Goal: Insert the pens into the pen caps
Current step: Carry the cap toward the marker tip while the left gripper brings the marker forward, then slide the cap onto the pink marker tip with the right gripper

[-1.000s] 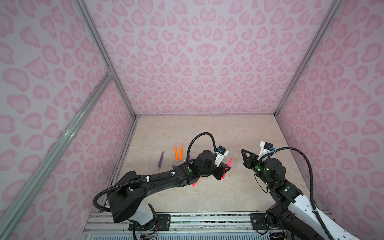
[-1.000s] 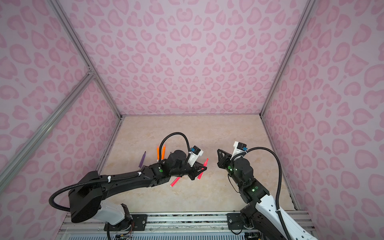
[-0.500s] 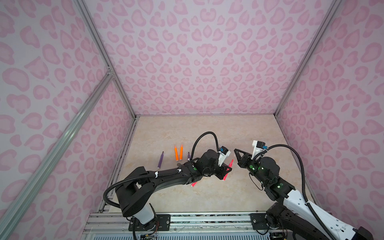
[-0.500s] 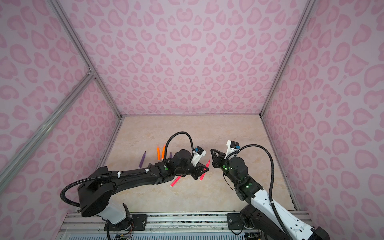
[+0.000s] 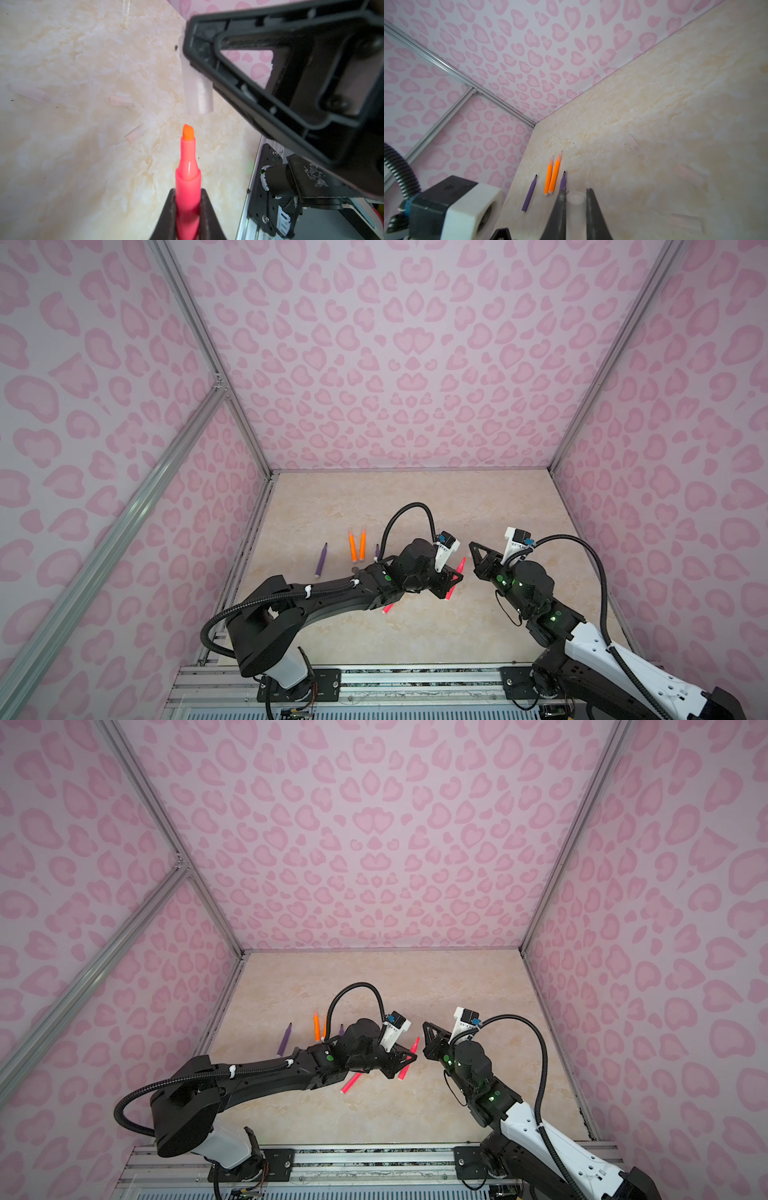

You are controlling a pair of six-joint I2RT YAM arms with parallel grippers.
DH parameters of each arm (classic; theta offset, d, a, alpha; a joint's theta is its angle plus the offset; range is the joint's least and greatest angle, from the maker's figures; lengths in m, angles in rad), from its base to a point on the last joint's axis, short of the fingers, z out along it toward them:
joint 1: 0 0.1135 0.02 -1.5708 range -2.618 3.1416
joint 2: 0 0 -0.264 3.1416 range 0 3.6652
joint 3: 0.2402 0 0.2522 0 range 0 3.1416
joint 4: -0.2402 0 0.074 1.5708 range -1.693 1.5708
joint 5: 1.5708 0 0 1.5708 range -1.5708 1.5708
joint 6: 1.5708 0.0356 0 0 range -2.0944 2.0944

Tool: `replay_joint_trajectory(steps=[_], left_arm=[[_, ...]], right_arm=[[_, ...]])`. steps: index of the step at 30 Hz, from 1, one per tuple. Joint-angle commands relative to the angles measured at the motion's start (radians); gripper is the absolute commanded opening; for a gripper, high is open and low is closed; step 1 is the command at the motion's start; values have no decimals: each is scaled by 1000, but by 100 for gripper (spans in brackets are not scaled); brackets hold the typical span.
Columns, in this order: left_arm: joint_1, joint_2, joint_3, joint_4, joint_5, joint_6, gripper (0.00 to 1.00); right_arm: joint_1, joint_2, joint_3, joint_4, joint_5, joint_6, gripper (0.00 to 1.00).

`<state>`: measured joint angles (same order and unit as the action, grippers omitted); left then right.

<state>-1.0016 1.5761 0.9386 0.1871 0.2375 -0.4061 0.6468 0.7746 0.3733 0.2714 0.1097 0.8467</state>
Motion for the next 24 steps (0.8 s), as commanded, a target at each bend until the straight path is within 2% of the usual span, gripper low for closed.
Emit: replay_joint_trajectory(steps=[1, 14, 24], left_arm=[[0, -23, -4, 9, -13, 18, 3], [1, -21, 1, 9, -9, 19, 3], [0, -19, 0, 9, -12, 19, 3]], right_arm=[[12, 15, 8, 32, 22, 9, 0], [48, 88, 45, 38, 30, 0, 0], [49, 61, 47, 16, 36, -1, 0]])
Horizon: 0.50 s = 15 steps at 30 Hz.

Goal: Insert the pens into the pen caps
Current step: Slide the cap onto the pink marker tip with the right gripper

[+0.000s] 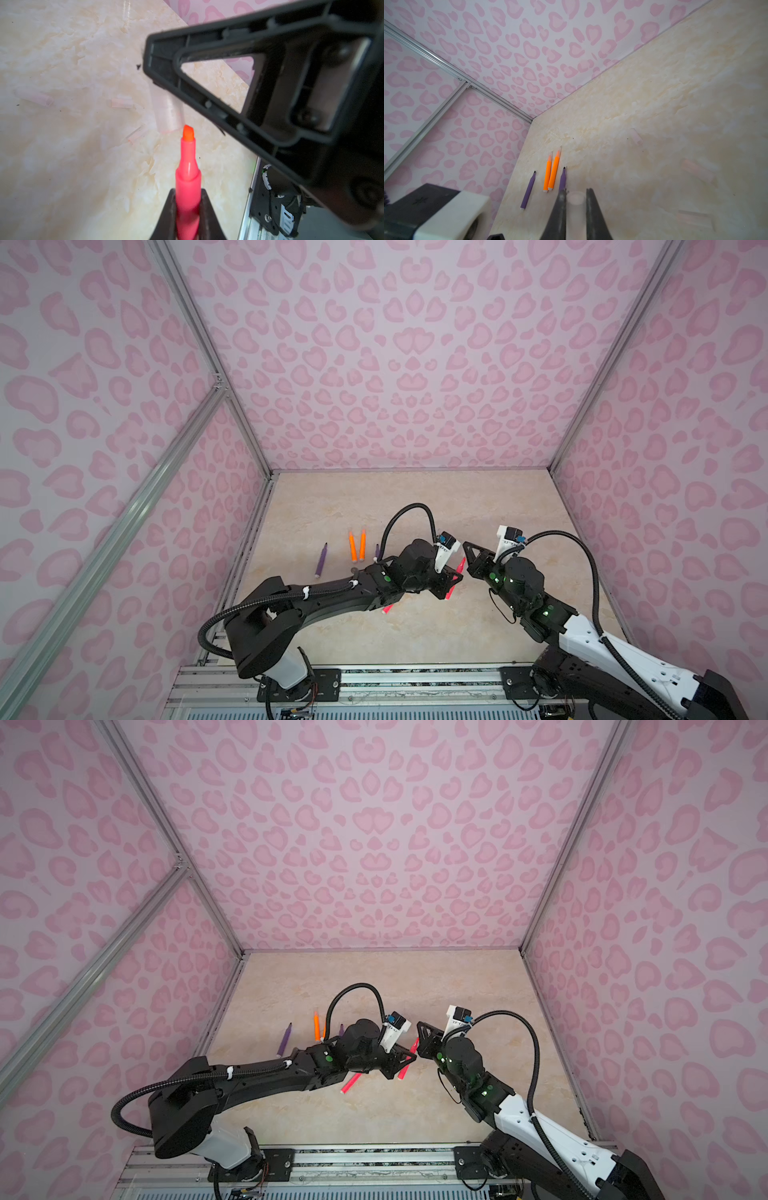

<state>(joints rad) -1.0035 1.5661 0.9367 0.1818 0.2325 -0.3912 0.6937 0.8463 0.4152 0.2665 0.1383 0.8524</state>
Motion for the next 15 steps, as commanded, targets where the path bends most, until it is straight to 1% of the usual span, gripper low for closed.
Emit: replay_joint_trajectory(steps=[1, 8, 15], left_arm=[[2, -7, 4, 15, -7, 5, 3], [2, -7, 5, 15, -7, 5, 3], [2, -13, 1, 15, -11, 6, 3]], right_arm=[[2, -15, 5, 17, 9, -6, 0], [1, -27, 7, -2, 19, -13, 0], [9, 1, 13, 16, 5, -5, 0]])
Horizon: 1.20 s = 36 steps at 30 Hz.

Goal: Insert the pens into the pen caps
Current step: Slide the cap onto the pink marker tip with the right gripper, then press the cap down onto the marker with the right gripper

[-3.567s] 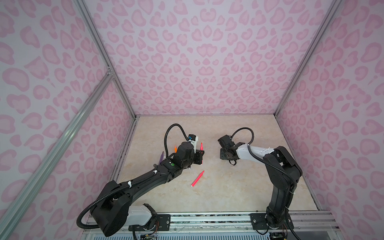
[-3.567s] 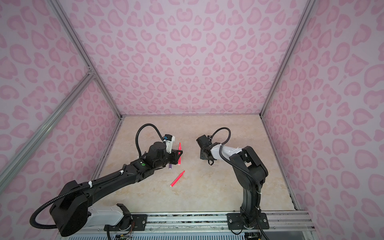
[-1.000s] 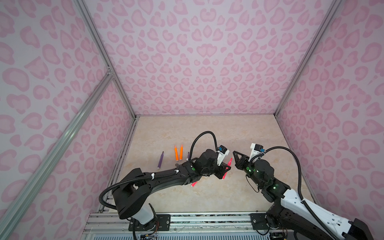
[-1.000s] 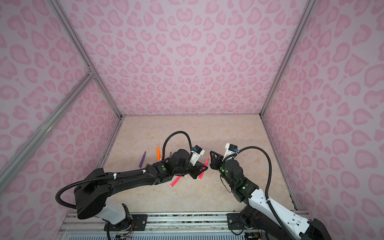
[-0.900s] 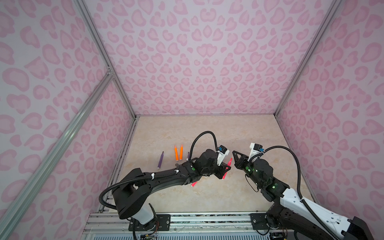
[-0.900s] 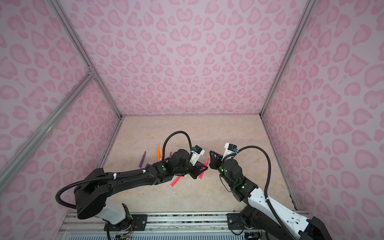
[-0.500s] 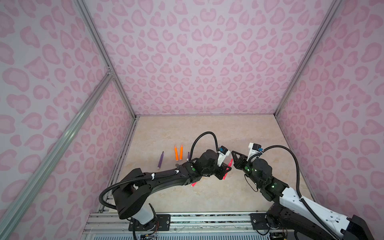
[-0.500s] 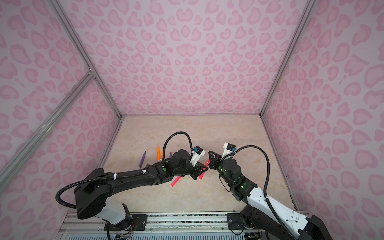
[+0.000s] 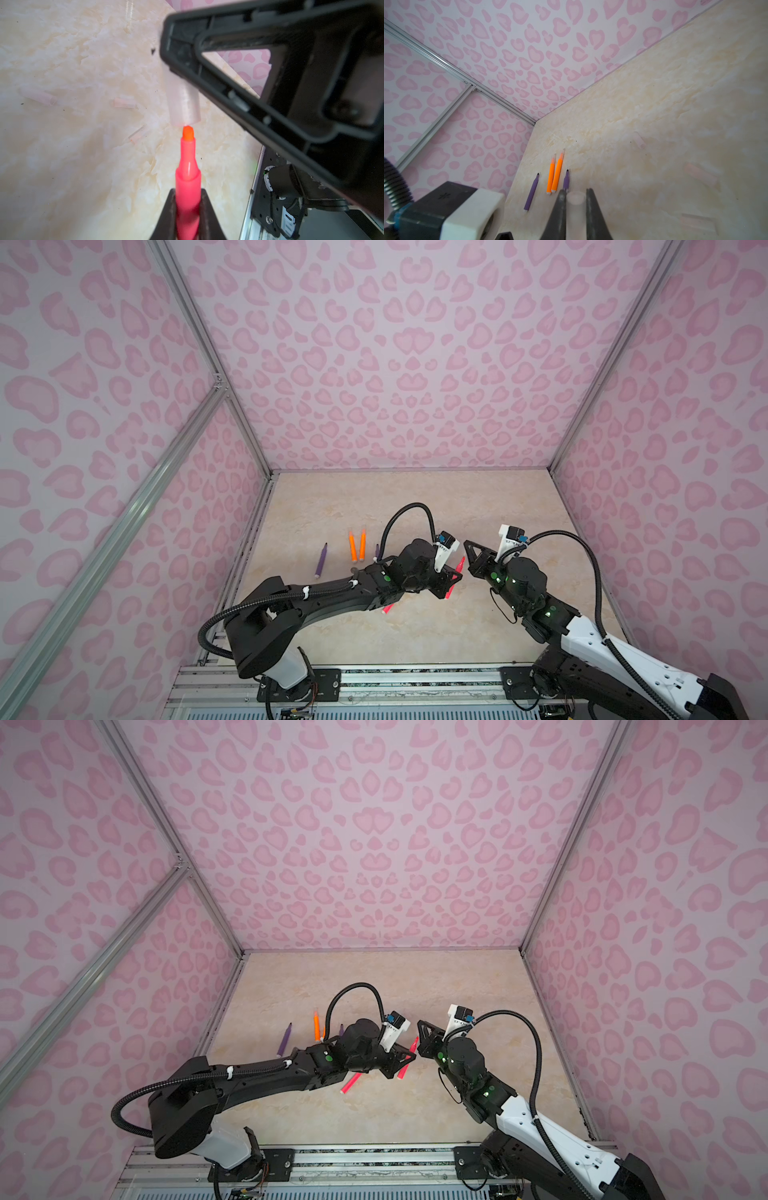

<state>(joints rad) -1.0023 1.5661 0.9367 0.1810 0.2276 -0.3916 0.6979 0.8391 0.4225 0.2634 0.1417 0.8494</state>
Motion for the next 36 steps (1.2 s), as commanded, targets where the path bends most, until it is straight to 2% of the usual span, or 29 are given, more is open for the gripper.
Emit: replay_joint_trajectory(steps=[1, 8, 31, 36], left_arm=[[1, -14, 2, 15, -9, 7, 3], [5, -23, -4, 15, -40, -2, 3], [64, -97, -54, 19, -36, -39, 3], [97, -126, -93, 66, 10, -68, 3]], right_arm=[[8, 14, 6, 21, 4, 2, 0], [34, 29, 12, 28, 25, 2, 0], [193, 173, 69, 97, 87, -2, 0], [195, 171, 60, 120, 81, -6, 0]])
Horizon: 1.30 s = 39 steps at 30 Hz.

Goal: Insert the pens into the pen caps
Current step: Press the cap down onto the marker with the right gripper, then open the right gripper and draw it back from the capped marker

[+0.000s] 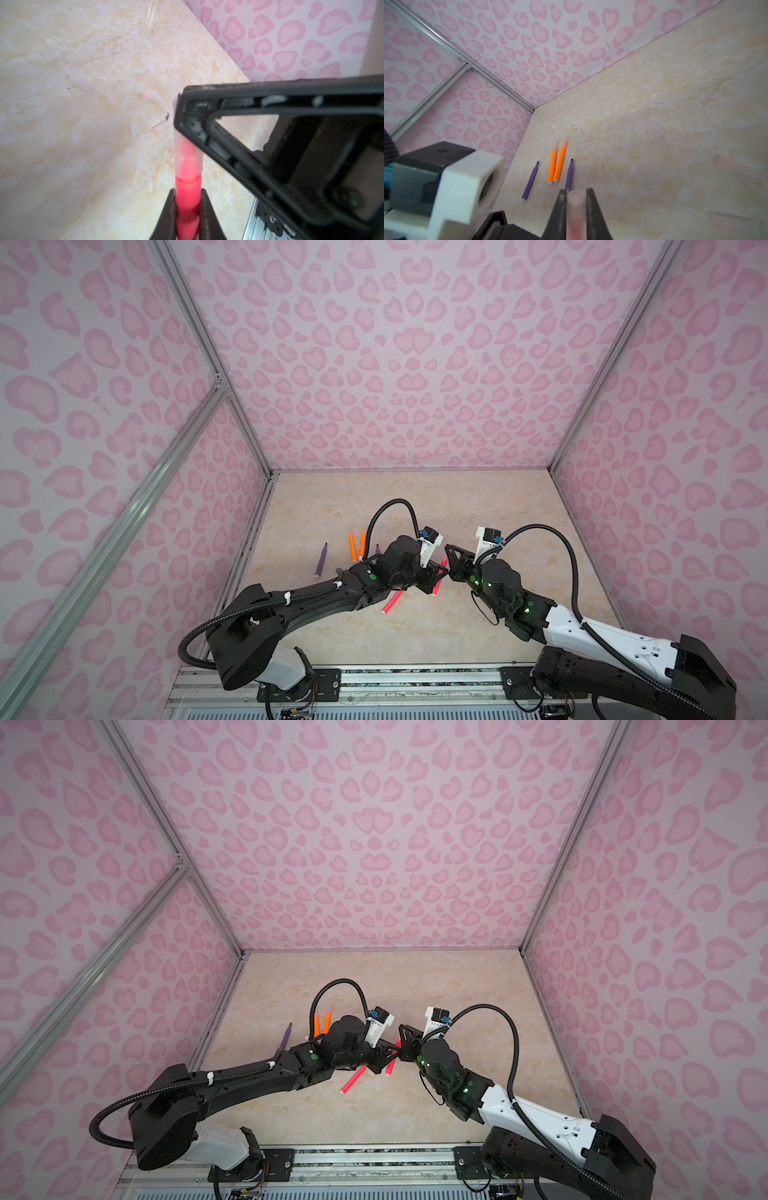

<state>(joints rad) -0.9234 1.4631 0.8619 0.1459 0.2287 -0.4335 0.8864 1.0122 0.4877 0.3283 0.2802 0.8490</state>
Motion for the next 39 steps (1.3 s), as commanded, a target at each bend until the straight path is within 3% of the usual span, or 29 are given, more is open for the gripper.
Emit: replay_joint_trajectory(steps=[1, 10, 21, 25, 27, 39], left_arm=[[25, -31, -26, 113, 17, -33, 3], [72, -92, -102, 231, 102, -86, 3], [80, -133, -125, 252, 114, -77, 3], [69, -119, -101, 201, 73, -47, 3], [62, -108, -89, 181, 59, -35, 3], [37, -48, -38, 127, 38, -12, 3]], right_arm=[[7, -6, -10, 64, -65, -5, 0], [6, -20, -40, 155, -149, 28, 0], [-26, -13, -68, 257, -239, 26, 0], [-38, -26, -40, 178, -199, 0, 34], [-50, -19, -20, 132, -162, 5, 47], [-130, 108, 112, 42, -264, -24, 40]])
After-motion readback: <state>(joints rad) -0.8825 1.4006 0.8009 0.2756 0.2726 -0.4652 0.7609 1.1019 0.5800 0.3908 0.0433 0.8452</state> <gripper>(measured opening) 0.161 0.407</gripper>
